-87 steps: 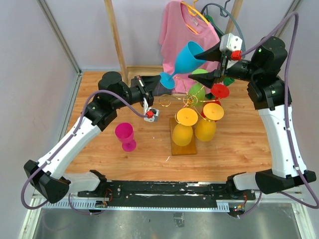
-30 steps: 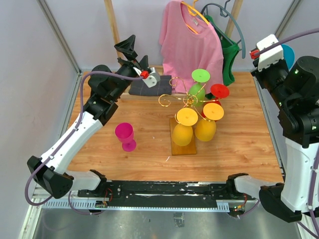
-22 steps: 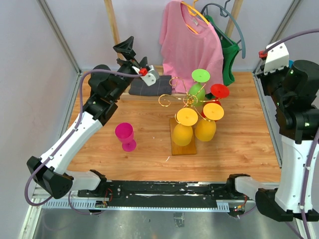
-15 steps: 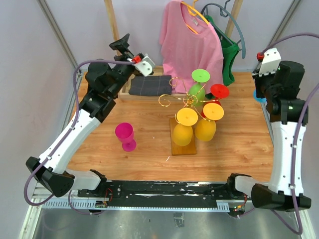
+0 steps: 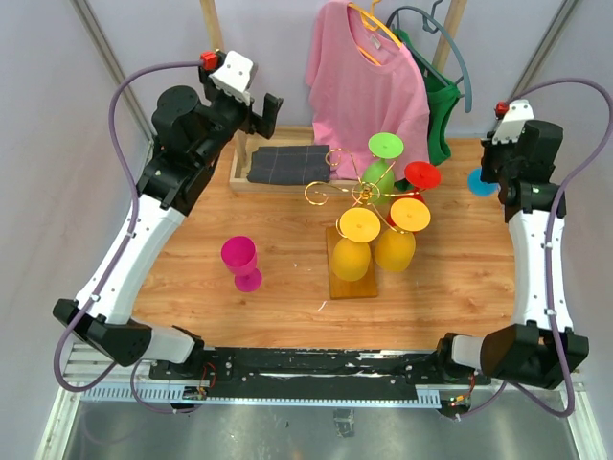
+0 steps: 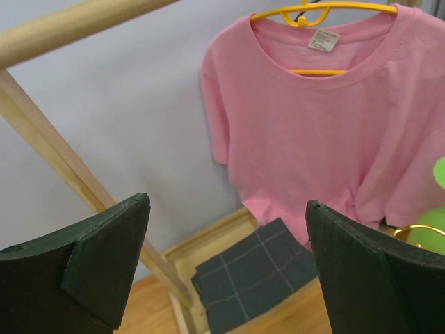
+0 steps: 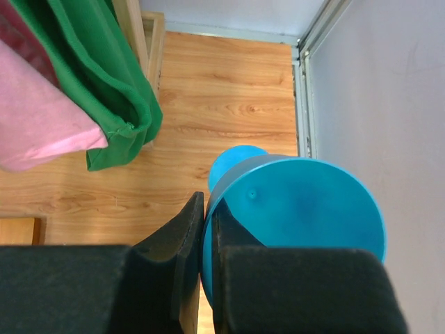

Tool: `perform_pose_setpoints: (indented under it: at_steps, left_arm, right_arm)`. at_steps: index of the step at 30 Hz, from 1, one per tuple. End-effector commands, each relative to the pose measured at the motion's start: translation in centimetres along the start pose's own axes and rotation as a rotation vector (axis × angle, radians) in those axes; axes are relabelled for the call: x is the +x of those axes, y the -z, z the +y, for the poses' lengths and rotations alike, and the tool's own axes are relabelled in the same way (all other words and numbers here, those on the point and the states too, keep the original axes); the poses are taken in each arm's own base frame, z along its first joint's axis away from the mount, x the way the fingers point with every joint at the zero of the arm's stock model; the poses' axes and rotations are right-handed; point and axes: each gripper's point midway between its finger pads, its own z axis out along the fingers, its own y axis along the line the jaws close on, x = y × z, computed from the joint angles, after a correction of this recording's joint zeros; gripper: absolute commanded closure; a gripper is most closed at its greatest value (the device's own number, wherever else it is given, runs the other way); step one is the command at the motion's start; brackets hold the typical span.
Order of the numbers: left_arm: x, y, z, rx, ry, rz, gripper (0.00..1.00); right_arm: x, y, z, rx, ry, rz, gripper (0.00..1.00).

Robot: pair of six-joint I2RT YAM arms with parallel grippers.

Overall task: Take the wine glass off the wine glass rack
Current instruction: Place the wine glass at the center of the board.

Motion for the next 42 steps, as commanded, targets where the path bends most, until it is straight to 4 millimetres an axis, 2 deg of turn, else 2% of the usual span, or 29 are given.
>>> perform_pose_setpoints:
  at_steps: [1, 6, 12, 21, 29, 35, 37, 42]
  left_arm:
    - [-0.7, 0.6, -0.7, 0.029, 0.125, -0.003, 0.01]
    - [-1.2, 1.3, -0.5, 0.022, 0.132, -0.009, 0.01]
    - [-0.9, 1.7, -0.5, 0.018, 0.139, 0.01, 0.01]
    - [-1.0, 1.9, -0.5, 0.023, 0.142, 0.017, 0.01]
    - [-0.9, 2.0, -0.6, 0.029, 0.14, 0.027, 0.01]
    - [-0.9, 1.9, -0.8, 0.037, 0.139, 0.027, 0.01]
    - [-0.9, 1.9, -0.8, 0.041, 0.137, 0.026, 0.01]
    - [-0.8, 1.8, -1.0, 0.047, 0.139, 0.029, 0.01]
  right_arm:
    - [1.7, -2.4, -0.4, -0.001, -0.029, 0.017, 0.99]
    - [5.4, -4.1, 0.1, -0.009, -0.05, 0.092, 0.99]
    - [8.8, -5.6, 0.7, -0.015, -0.088, 0.159, 0.99]
    - [11.2, -7.6, 0.9, -0.021, -0.101, 0.203, 0.99]
    - [12.8, -8.4, 1.2, -0.032, -0.107, 0.251, 0.99]
    - [13.7, -8.1, 1.3, -0.031, -0.101, 0.292, 0.99]
    - [13.9, -8.0, 1.2, -0.029, -0.093, 0.304, 0.95]
    - [14.1, -7.8, 1.2, -0.033, -0.088, 0.322, 0.77]
